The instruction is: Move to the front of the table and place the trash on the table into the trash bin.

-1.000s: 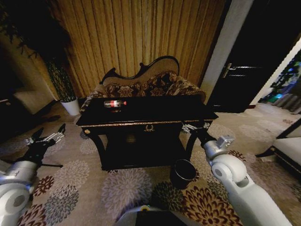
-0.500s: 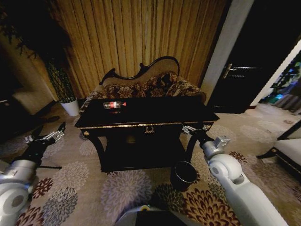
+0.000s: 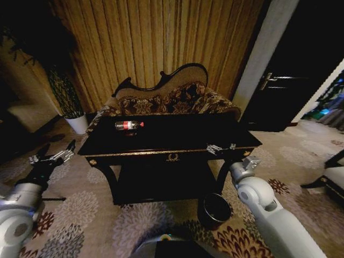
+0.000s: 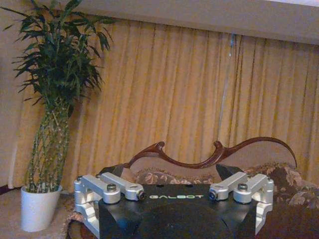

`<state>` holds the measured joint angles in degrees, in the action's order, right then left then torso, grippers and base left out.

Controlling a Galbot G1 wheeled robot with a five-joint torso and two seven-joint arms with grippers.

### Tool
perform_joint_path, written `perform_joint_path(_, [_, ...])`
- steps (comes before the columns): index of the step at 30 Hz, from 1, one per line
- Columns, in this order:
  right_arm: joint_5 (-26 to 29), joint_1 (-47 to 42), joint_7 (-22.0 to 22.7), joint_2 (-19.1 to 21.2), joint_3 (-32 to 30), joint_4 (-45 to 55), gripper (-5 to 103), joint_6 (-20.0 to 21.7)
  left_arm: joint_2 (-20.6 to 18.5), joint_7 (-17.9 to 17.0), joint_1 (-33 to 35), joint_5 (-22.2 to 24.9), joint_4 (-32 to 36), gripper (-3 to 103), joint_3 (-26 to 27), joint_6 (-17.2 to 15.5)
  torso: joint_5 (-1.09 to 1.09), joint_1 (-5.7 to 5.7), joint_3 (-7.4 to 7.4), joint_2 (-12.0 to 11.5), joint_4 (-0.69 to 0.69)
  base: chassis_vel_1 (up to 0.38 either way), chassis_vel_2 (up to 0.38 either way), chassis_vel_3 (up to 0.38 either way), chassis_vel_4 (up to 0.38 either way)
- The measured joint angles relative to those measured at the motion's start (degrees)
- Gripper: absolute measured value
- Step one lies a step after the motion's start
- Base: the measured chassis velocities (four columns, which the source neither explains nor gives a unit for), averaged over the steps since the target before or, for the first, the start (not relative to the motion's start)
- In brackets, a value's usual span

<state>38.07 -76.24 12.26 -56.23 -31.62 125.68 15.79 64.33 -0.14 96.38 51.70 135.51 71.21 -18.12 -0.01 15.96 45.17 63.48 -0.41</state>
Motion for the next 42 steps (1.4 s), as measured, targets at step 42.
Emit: perform_joint_path(42, [-0.1,-0.6,0.0,-0.4,-0.1,-0.2,100,-1.7,-1.3,-0.6,-1.1,0.4,-1.0,100,-0.8,-0.1,0.0,-0.02,-0.01,0.0,0.0,-0.053,0.056,0.054,-0.056])
